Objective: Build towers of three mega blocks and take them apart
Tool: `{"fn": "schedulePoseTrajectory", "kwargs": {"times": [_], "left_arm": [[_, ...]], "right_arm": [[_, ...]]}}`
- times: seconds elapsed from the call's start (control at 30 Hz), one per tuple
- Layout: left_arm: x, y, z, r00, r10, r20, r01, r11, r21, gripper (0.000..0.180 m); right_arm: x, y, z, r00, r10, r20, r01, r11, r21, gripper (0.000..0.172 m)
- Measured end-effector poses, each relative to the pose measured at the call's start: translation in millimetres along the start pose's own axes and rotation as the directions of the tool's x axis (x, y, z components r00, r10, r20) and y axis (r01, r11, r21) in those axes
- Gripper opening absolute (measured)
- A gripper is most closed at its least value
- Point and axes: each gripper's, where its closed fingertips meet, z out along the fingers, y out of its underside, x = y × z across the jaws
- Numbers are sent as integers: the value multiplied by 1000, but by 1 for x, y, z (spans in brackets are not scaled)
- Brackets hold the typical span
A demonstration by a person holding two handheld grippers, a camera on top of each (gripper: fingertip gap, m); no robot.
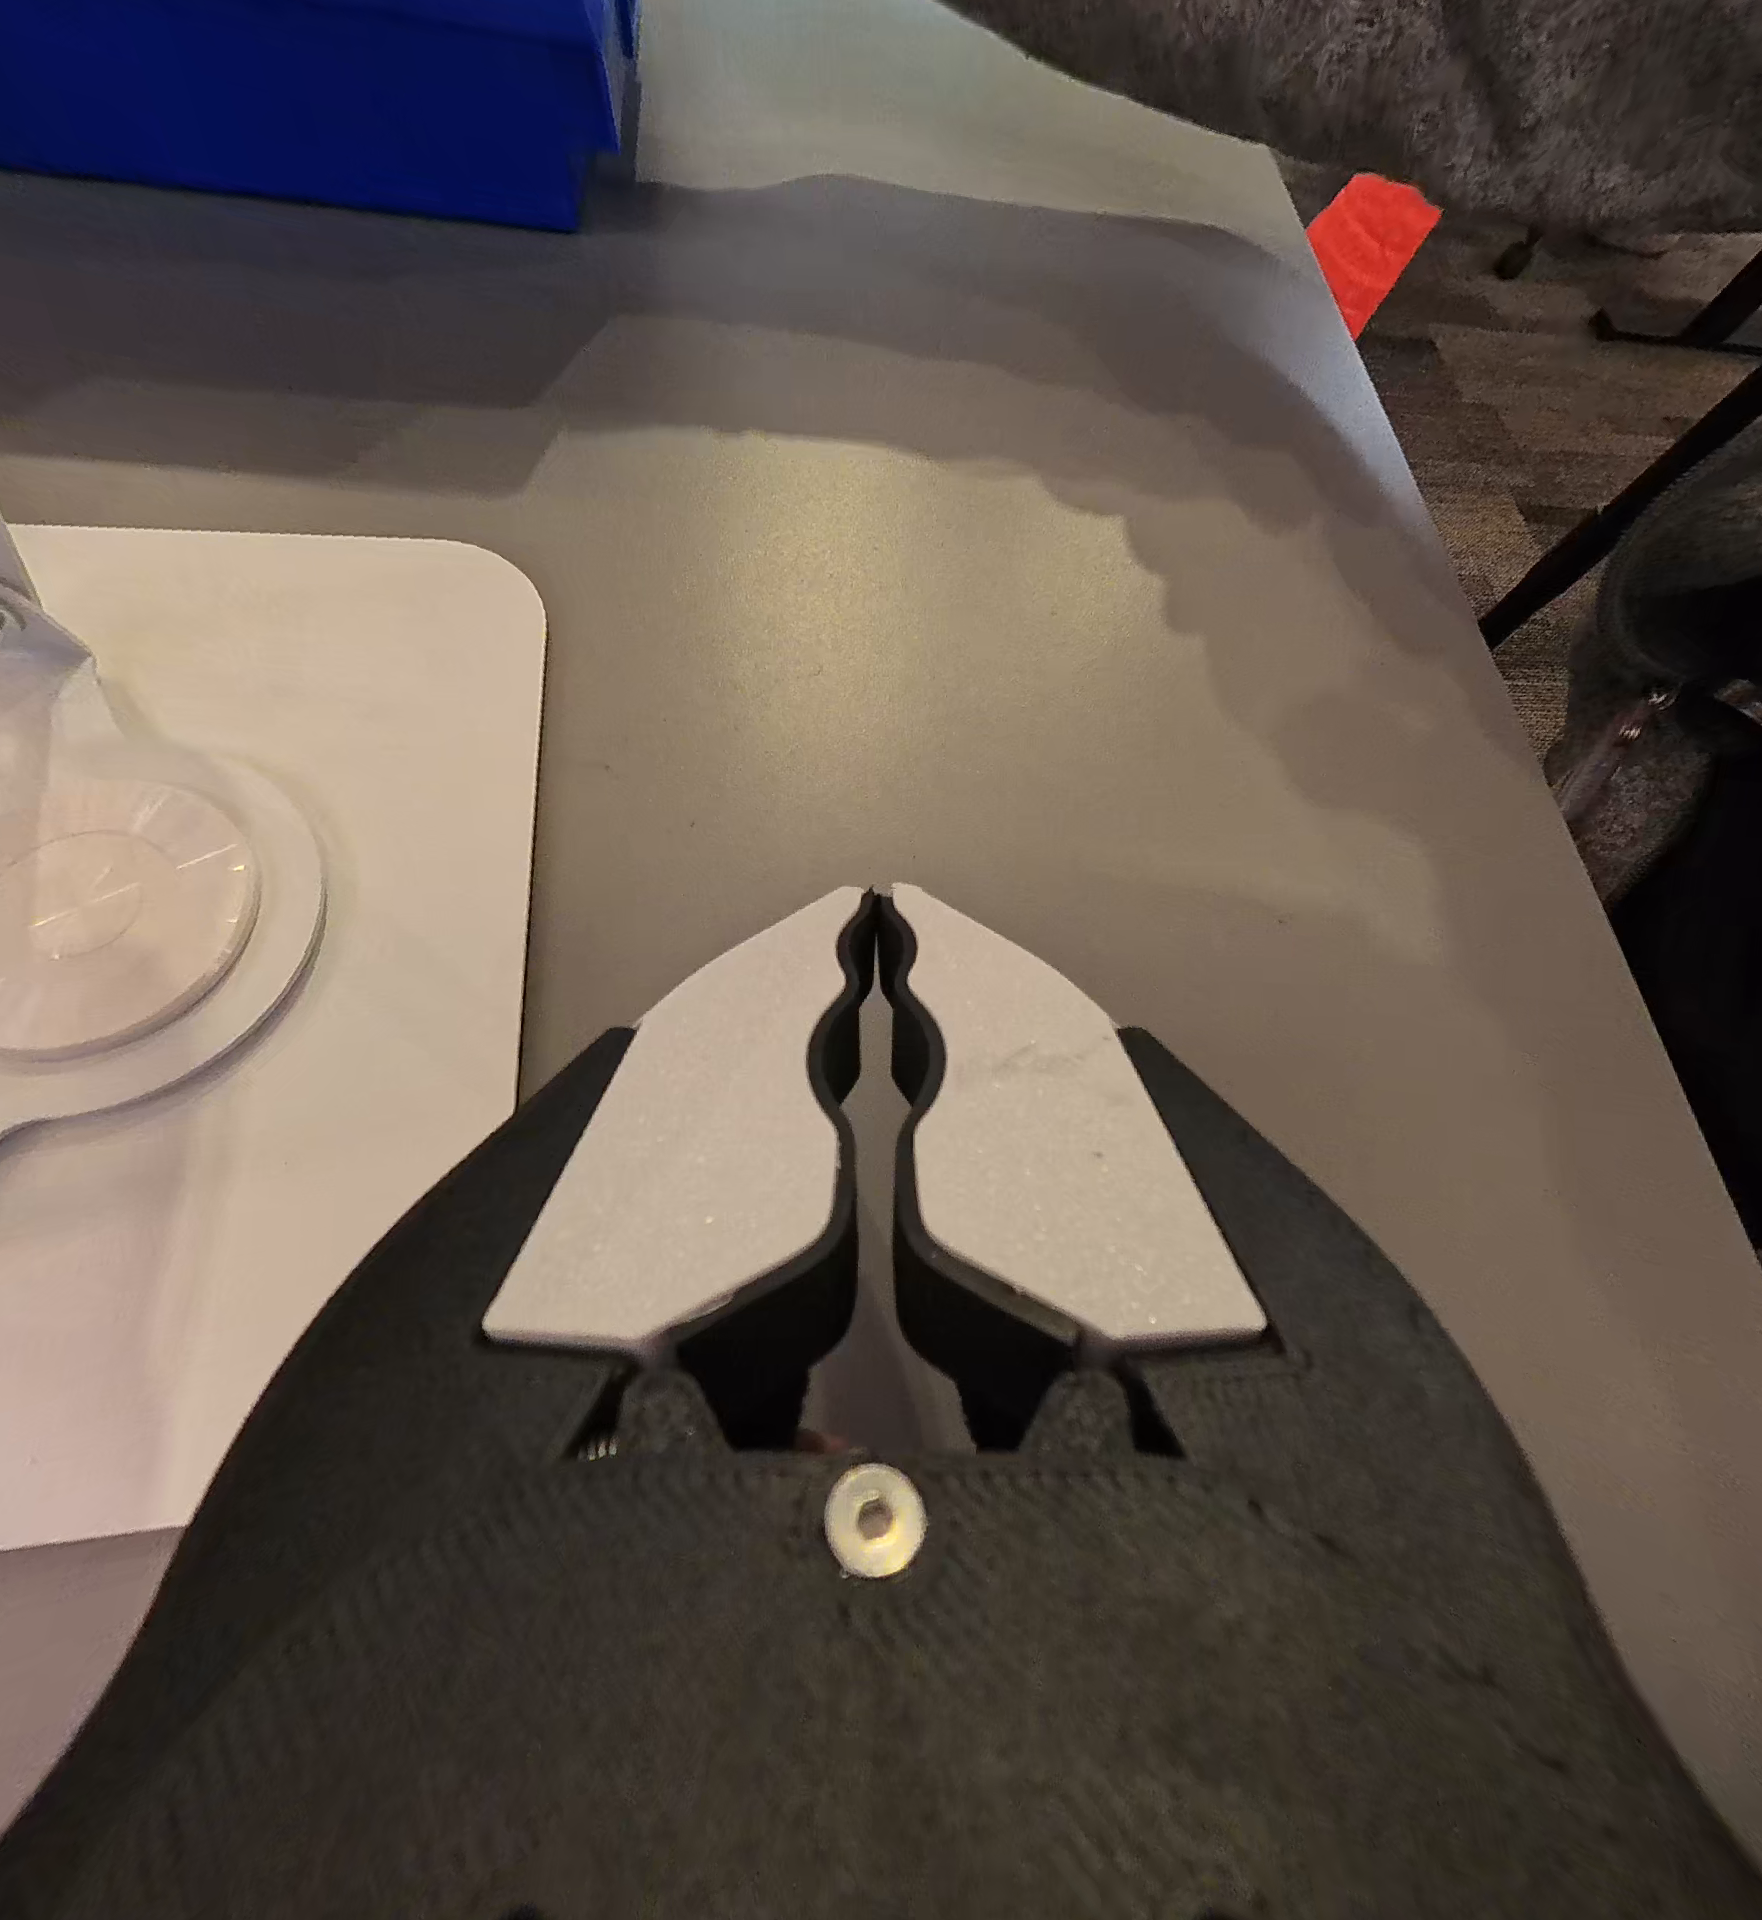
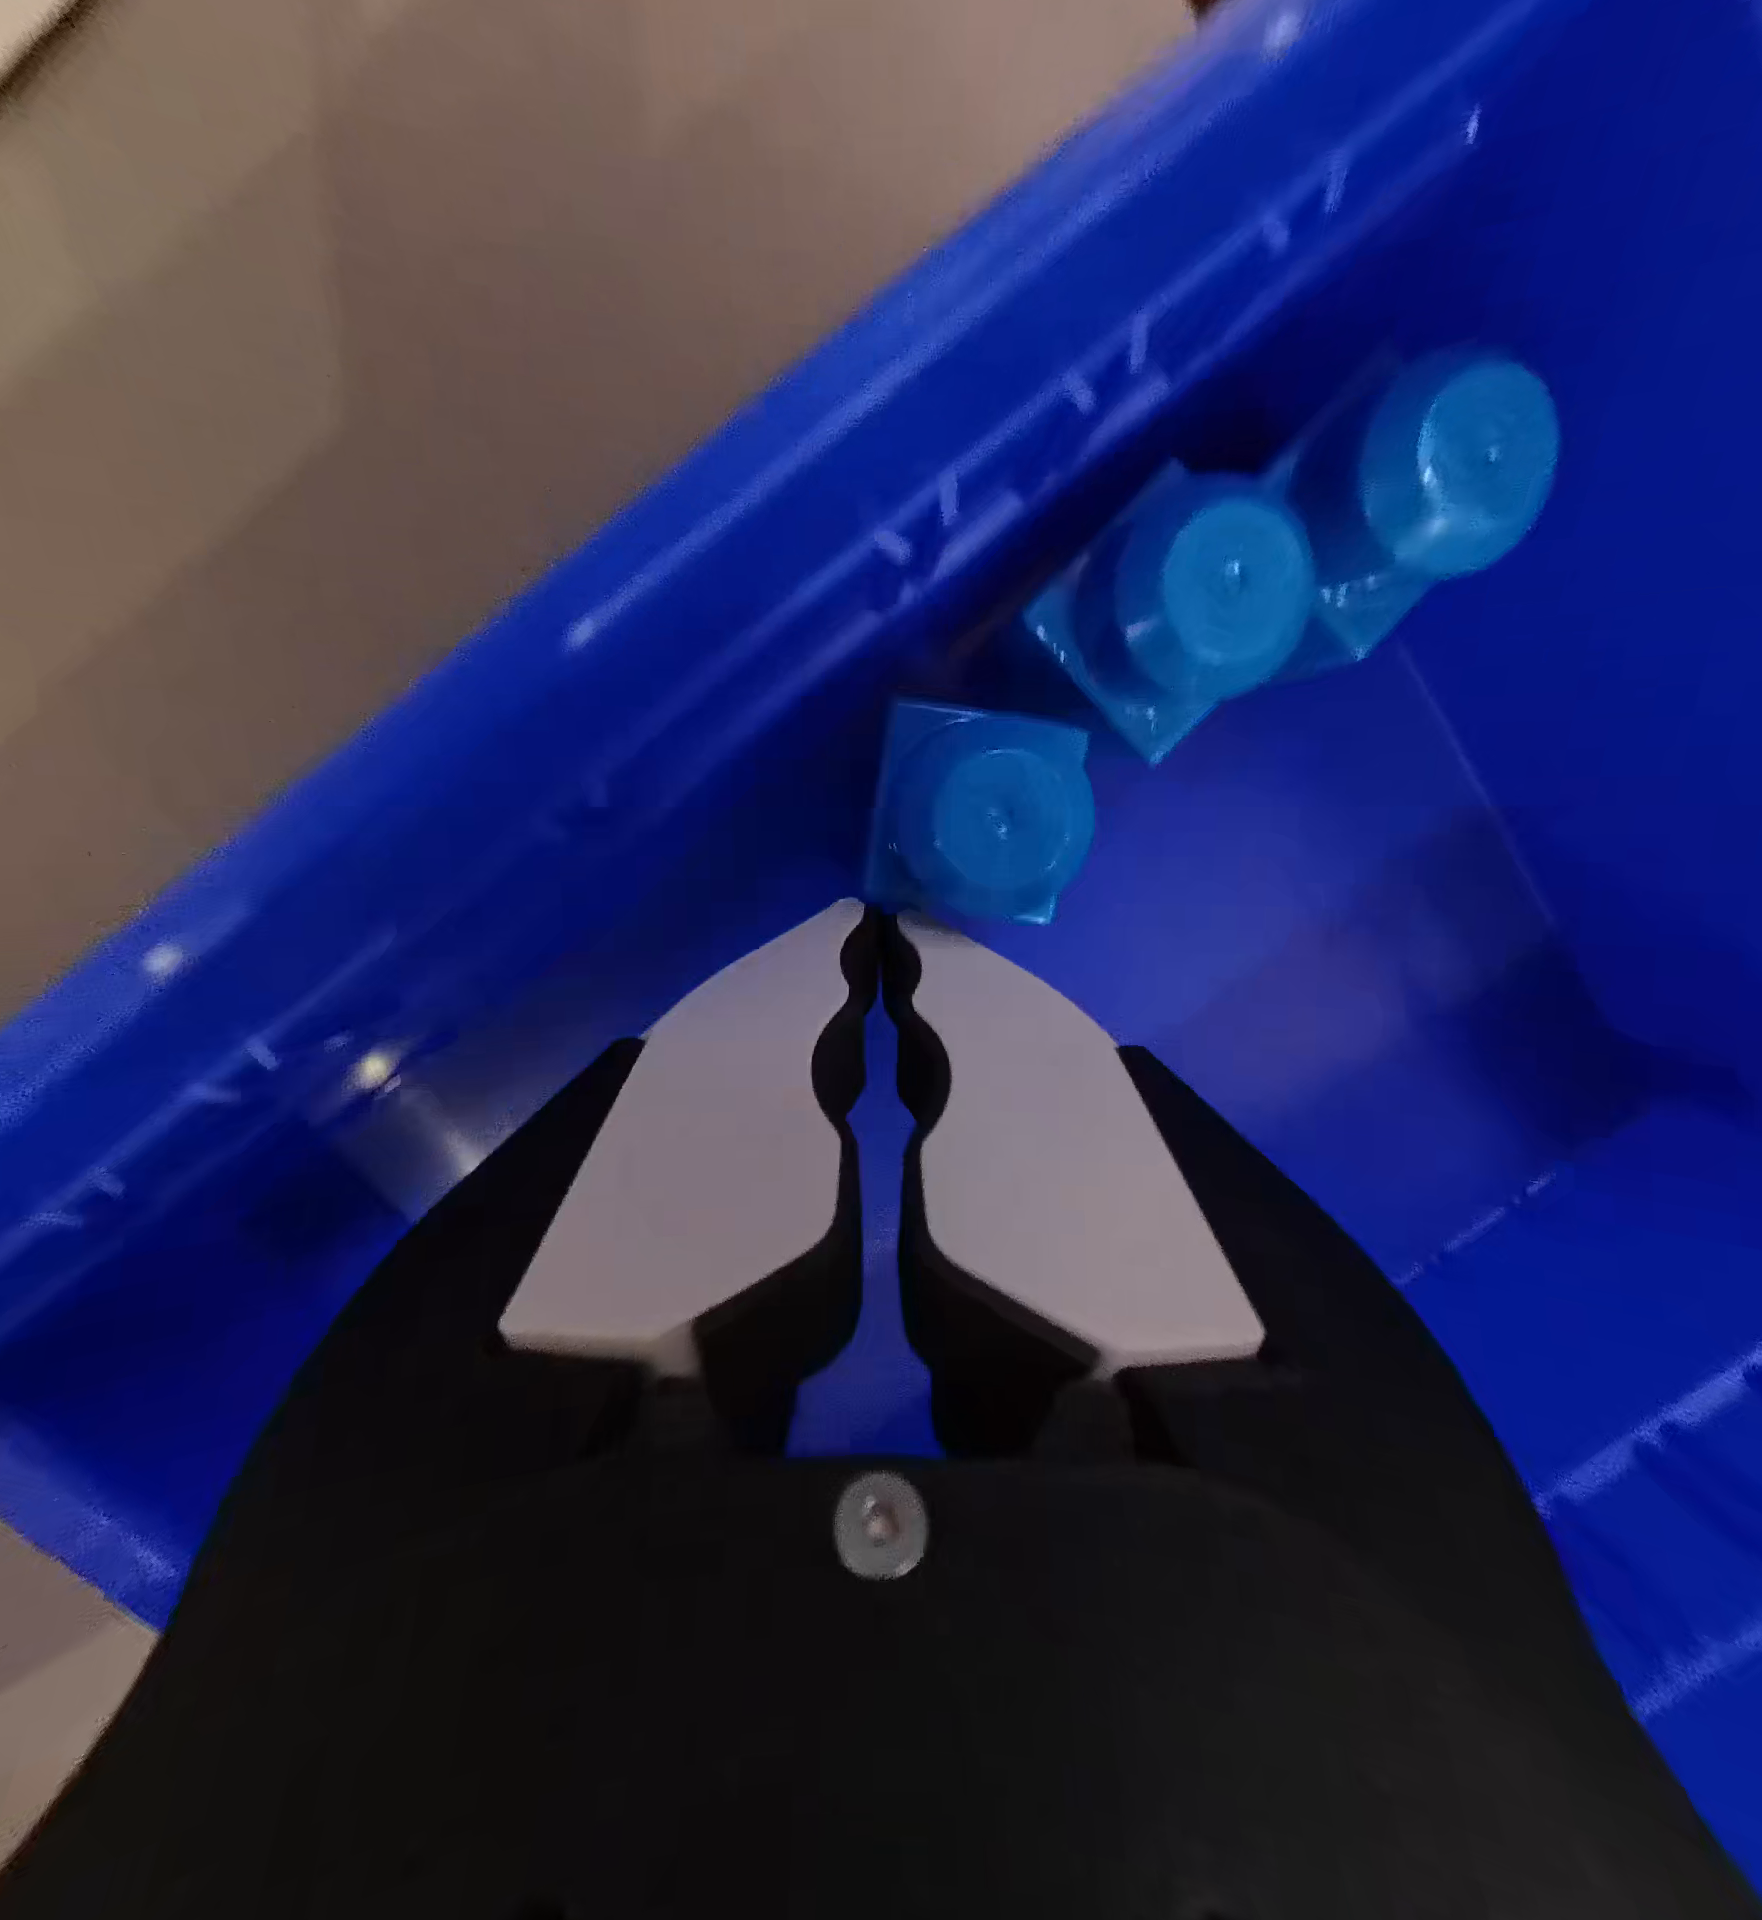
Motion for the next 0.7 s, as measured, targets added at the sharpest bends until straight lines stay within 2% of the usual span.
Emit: {"fn": "schedulePoseTrajectory", "kwargs": {"times": [0.03,0.17,0.27,0.4,0.53,0.63,0.7], "left_arm": [[0,0,0,1000,-1,0,1,1000,3,0],[0,1,0,1000,-4,-6,4,1000,2,0],[1,1,0,1000,-3,-8,3,1000,1,0],[1,0,-2,1000,-3,-10,4,1000,7,0],[1,0,-1,1000,-5,-12,5,1000,3,0],[0,1,1,1000,-7,-14,7,1000,-2,0],[0,2,2,1000,-9,-14,9,1000,-5,0]], "right_arm": [[-1,-5,1,1000,3,1,-3,1000,21,0],[-3,-19,4,1000,5,4,-5,998,63,0],[-8,-14,6,999,-10,38,9,1000,12,0],[-2,-9,-5,999,29,39,-30,999,24,0],[26,2,-18,986,166,-1,-166,985,50,1],[56,-5,-18,954,294,-65,-284,950,134,1],[75,-11,-12,933,336,-129,-312,934,175,0]]}}
